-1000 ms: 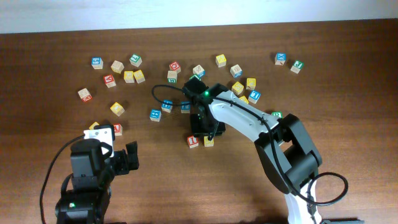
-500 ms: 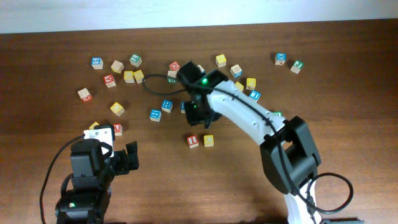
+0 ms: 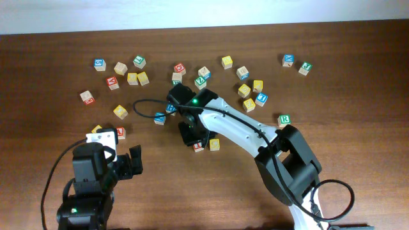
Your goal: Spell out ICRA
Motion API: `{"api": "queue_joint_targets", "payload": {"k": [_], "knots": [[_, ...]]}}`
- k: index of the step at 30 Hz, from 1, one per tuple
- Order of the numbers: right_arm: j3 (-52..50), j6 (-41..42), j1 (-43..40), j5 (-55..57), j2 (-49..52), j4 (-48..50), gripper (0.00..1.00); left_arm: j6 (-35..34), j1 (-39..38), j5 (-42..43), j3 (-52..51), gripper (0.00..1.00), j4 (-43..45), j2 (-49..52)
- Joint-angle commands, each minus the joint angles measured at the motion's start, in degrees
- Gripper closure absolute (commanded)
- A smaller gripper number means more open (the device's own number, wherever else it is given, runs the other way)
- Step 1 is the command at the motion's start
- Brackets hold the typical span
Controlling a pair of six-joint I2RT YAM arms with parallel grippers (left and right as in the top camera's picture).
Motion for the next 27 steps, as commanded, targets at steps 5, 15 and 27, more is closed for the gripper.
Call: {"api": "queue_joint_targets", "payload": {"k": [5, 15, 27], "knots": [[-2.23, 0.46, 0.59, -1.86, 0.9, 1.84, 0.57, 0.68, 0.28, -0.39, 0.76, 0.01, 0.09, -0.22], [-3.67, 5.46, 0.59, -1.84, 0.94, 2.47, 0.66, 0.68, 0.31, -0.37, 0.76, 0.01, 0.09, -0.22], [-3.67, 9.51, 0.52, -1.62, 0.94, 2.45, 0.7, 0.68, 0.31, -0.37, 0.76, 0.01, 0.09, -0.22]]}}
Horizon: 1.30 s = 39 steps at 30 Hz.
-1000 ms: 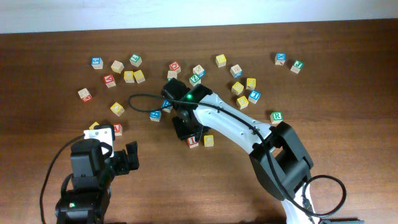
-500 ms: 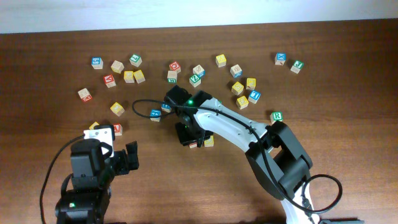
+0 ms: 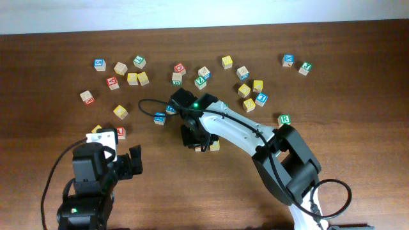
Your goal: Spell out ICRA
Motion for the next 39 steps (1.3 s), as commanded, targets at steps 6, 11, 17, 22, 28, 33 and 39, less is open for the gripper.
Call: {"api": "queue_joint_targets", "payload": {"k": [6, 11, 17, 22, 28, 33, 39], "knots": [[-0.5, 2.56, 0.46, -0.09, 0.74, 0.09, 0.69, 0.68, 0.31, -0.39, 0.76, 0.01, 0.09, -0.22], [-0.5, 2.54, -0.07, 0.15, 0.74, 0.63, 0.6, 0.68, 0.31, -0.39, 0.76, 0.01, 0.09, -0.22], [-0.5, 1.57, -2.03, 0.13, 0.74, 3.3, 0.59, 0.68, 0.28, -0.39, 0.76, 0.01, 0.09, -0.22], [-0.46, -4.92, -4.87, 0.07, 0.72, 9.6, 0.55, 0.68, 0.31, -0.39, 0.76, 0.01, 0.09, -0.22], [7.19, -6.56, -6.27, 5.4, -4.17, 0.74, 0.55, 0.68, 0.31, -0.39, 0.76, 0.01, 0.09, -0.22], [10.45, -6.58, -15.3, 6.82, -15.52, -9.86, 0.41, 0.68, 0.31, -0.39, 0.76, 0.01, 0.09, -0.22], [9.84, -6.54, -23.54, 6.54, -16.33, -19.02, 0.02, 0.68, 0.31, -0.39, 0.76, 0.01, 0.09, -0.22]]}}
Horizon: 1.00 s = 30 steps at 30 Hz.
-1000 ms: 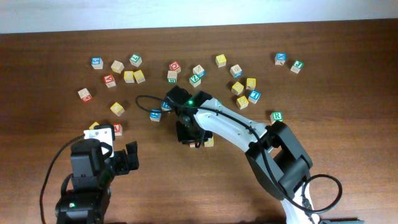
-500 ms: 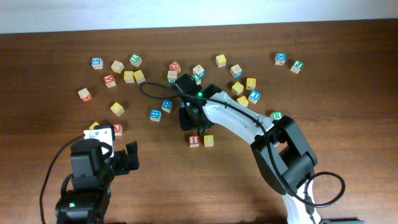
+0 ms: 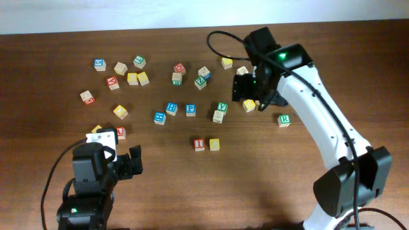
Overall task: Spell out ICRA
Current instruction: 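Move the right gripper to the green R block and grasp it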
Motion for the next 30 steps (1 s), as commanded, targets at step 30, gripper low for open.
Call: {"api": "queue_joint_targets", "payload": {"k": [30], "knots": [[-0.46, 0.2, -0.31, -4.07, 0.42, 1.31, 0.02, 0.68, 0.31, -0.37, 0.76, 0.01, 0.09, -0.24]]}}
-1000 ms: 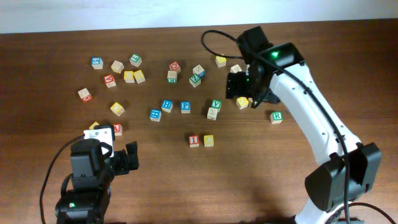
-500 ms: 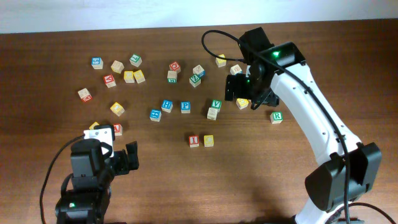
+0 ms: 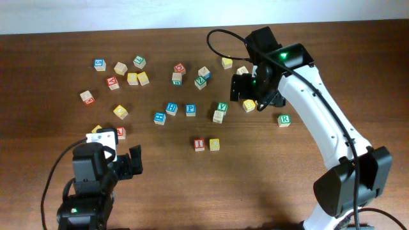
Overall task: Spell out ICRA
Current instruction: 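Move the right gripper to the green R block and grasp it, then carry the green R block and place it right of the C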
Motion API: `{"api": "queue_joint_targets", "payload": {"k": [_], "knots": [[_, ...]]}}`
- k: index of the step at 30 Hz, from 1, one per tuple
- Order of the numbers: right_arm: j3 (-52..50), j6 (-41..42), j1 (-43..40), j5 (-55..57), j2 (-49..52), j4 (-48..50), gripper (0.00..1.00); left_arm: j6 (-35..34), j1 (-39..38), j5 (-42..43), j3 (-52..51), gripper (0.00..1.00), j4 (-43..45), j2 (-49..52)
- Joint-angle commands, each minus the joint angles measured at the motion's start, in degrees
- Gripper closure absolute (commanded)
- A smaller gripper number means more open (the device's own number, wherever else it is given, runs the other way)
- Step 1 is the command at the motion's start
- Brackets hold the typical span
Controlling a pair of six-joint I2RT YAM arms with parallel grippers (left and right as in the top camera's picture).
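Note:
A red I block (image 3: 199, 145) and a yellow block (image 3: 215, 144) lie side by side at the table's front middle. Further right, a green R block (image 3: 284, 119) sits by itself. My right gripper (image 3: 248, 91) hangs over the cluster of blocks at the back right, just above a yellow block (image 3: 249, 105). Its wrist hides the fingers, so its state does not show. My left gripper (image 3: 135, 161) rests open and empty at the front left, near a red-lettered block (image 3: 120, 133).
Several more letter blocks are scattered along the back of the table (image 3: 358, 76) and in a loose row at its middle, among them blue ones (image 3: 190, 109). A black cable (image 3: 220, 38) loops off the right arm.
My right gripper has shifted very slightly over the back right cluster. No block has visibly moved, and the left arm is still.
My right gripper first stood low over the red I block and the yellow block at the front middle, and stayed there a moment later. It then appeared over the back right cluster, leaving that pair side by side. It remains there now.

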Motion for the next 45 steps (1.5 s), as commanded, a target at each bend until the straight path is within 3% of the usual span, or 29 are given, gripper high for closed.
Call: {"api": "queue_joint_targets", "payload": {"k": [1, 4, 6, 8, 13, 20, 23, 27, 29, 45], "knots": [[-0.44, 0.17, -0.15, 0.02, 0.42, 0.24, 0.02, 0.68, 0.28, -0.39, 0.76, 0.01, 0.09, -0.22], [-0.44, 0.13, -0.15, 4.09, 0.42, 0.24, 0.02, 0.68, 0.31, -0.39, 0.76, 0.01, 0.09, -0.22], [-0.42, -4.48, -0.7, 15.82, 0.42, -0.63, 0.02, 0.68, 0.28, -0.37, 0.76, 0.01, 0.09, -0.22], [-0.59, -4.63, -2.93, 19.04, 0.46, -3.39, 0.02, 0.68, 0.31, -0.37, 0.76, 0.01, 0.09, -0.22], [-8.48, -22.84, -11.65, 5.68, 2.08, -0.5, 0.02, 0.68, 0.31, -0.37, 0.76, 0.01, 0.09, -0.22], [-16.22, -32.61, -18.14, -2.27, 4.96, 9.7, 0.01, 0.68, 0.31, -0.37, 0.76, 0.01, 0.09, -0.22], [-19.89, -28.55, -18.14, -0.76, 6.27, 16.33, 0.21, 0.68, 0.31, -0.37, 0.76, 0.01, 0.09, -0.22], [-22.08, -28.24, -18.14, -0.83, 9.53, 19.69, 0.33, 0.68, 0.31, -0.37, 0.76, 0.01, 0.09, -0.22], [-22.08, -27.58, -18.1, -0.96, 9.88, 19.65, 0.55, 0.68, 0.28, -0.39, 0.76, 0.01, 0.09, -0.22], [-22.08, -25.81, -18.14, -0.96, 9.88, 18.23, 0.64, 0.68, 0.31, -0.39, 0.76, 0.01, 0.09, -0.22]]}}
